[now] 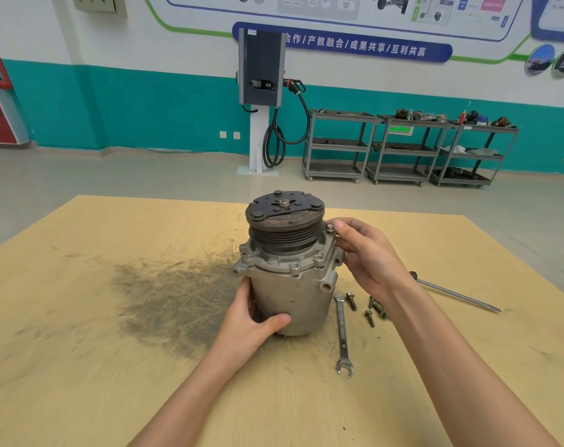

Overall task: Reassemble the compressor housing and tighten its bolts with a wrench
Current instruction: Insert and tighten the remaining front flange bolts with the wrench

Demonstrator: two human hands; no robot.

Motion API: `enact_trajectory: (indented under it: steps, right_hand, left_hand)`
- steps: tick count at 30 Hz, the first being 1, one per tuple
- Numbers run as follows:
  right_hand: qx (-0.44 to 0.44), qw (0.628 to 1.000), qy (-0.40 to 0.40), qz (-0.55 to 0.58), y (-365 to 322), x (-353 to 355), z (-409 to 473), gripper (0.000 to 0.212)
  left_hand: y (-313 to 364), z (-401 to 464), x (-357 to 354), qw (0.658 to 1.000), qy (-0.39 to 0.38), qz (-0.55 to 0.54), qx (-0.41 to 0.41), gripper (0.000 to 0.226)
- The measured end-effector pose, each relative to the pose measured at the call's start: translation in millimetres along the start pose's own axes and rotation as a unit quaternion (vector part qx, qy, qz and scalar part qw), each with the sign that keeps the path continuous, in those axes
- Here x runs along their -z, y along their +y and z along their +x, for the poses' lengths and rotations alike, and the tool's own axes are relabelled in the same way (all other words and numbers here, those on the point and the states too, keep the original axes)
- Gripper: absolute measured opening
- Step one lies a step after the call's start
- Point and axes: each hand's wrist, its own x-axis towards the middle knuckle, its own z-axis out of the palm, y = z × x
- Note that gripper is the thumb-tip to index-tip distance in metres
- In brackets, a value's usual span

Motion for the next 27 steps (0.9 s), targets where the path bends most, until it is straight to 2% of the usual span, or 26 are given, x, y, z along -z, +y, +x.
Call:
enact_trajectory:
  steps: [2,6,8,10,13,17,19,21,25,27]
  right_hand:
    - [-0.004,1.000,-0.009,-0.009,0.4,0.7,-0.6,0.015]
    - [0.001,1.000,0.022,-0.010,-0.9,-2.9,1.1,0.005]
    - [0.003,0.999,0.035,-0.005,-1.0,-3.7,2.1,0.008]
    - [0.004,1.000,0.015,-0.001,-1.1,-2.3,0.9,0.003]
    - [-0.003,1.000,-0.010,-0.008,-0.5,0.3,-1.1,0.014]
    - [-0.001,1.000,0.019,-0.024,-1.7,-2.7,1.1,0.003]
    - [0.001,0.999,0.033,-0.021,-1.6,-3.1,2.8,0.007]
    - [0.000,1.000,0.015,-0.015,-1.4,-1.2,1.8,0.004]
    - [-0.005,1.000,-0.007,-0.014,-0.4,1.1,-0.4,0.014]
    - [-0.004,1.000,0.004,-0.018,-1.3,-0.8,0.2,0.008]
  left_hand:
    - [0.4,-0.1,0.0,1.000,0.000,-0.003,-0.003,0.103]
    - [1.0,-0.4,-0.3,1.000,-0.003,-0.002,-0.007,0.104]
    - [1.6,-0.7,-0.9,1.000,-0.001,-0.002,-0.010,0.107]
    - [2.0,-0.3,-1.3,1.000,-0.002,-0.004,-0.010,0.105]
    - [1.9,0.3,-1.2,1.000,-0.004,-0.002,-0.008,0.095]
    - [0.5,0.5,-1.2,1.000,-0.001,-0.007,-0.009,0.096]
    - [-0.6,1.0,-0.4,1.000,-0.003,-0.005,-0.009,0.095]
    - [-1.3,1.2,0.0,1.000,-0.002,-0.001,-0.009,0.095]
    - [-1.6,1.3,-0.3,1.000,0.000,-0.001,-0.012,0.101]
    - [-2.0,1.3,-0.4,1.000,-0.001,-0.001,-0.012,0.099]
